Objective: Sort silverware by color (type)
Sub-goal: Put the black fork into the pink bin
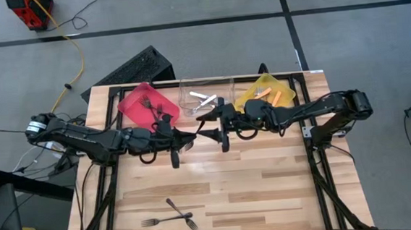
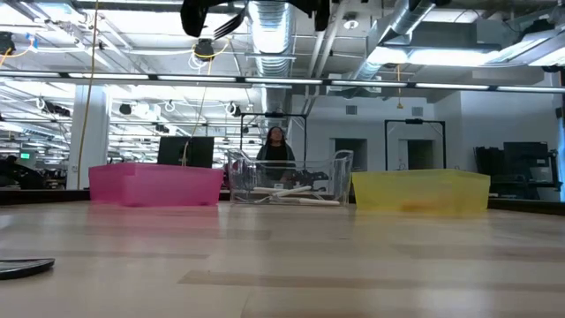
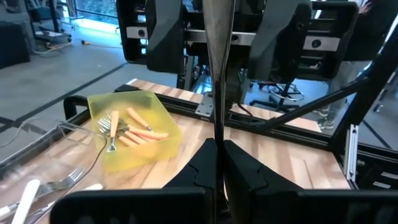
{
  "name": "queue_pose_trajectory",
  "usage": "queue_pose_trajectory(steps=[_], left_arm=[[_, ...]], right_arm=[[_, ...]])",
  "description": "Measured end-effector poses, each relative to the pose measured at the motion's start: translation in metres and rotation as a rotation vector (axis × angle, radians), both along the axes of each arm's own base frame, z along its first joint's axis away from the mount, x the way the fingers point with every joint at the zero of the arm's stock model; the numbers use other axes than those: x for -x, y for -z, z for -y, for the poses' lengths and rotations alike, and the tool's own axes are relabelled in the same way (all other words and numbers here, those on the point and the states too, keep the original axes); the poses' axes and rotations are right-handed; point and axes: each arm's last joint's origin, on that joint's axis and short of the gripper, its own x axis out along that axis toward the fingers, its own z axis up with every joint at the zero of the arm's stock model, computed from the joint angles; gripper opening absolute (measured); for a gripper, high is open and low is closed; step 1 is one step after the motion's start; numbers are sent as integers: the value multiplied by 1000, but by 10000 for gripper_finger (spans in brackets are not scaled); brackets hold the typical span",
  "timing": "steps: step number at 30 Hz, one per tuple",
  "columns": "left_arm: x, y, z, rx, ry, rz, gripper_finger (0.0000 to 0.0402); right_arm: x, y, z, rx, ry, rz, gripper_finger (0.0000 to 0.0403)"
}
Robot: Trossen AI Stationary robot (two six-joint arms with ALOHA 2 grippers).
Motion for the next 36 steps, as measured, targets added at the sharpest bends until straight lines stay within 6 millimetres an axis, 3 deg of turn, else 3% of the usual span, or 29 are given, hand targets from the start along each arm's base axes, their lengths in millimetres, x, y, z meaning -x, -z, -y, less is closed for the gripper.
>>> queue_pose_trajectory(steps=[6,10,25,31,36], left_arm=[[-1,0,-4,-4,-14,-4,0],[-1,1,-4,-5,-17,-8,0],[-1,1,-5,-10,-18,-10,2],[-1,2,-5,27,-30,-10,4],[0,3,-5,29,-16,-23,41]], right_arm=[[0,0,4,-18,10,4,259],[0,0,4,-25,13,-2,236],[0,2,4,-9,8,-26,21],[0,3,4,-10,8,-40,20],[0,5,5,-17,12,-51,20]])
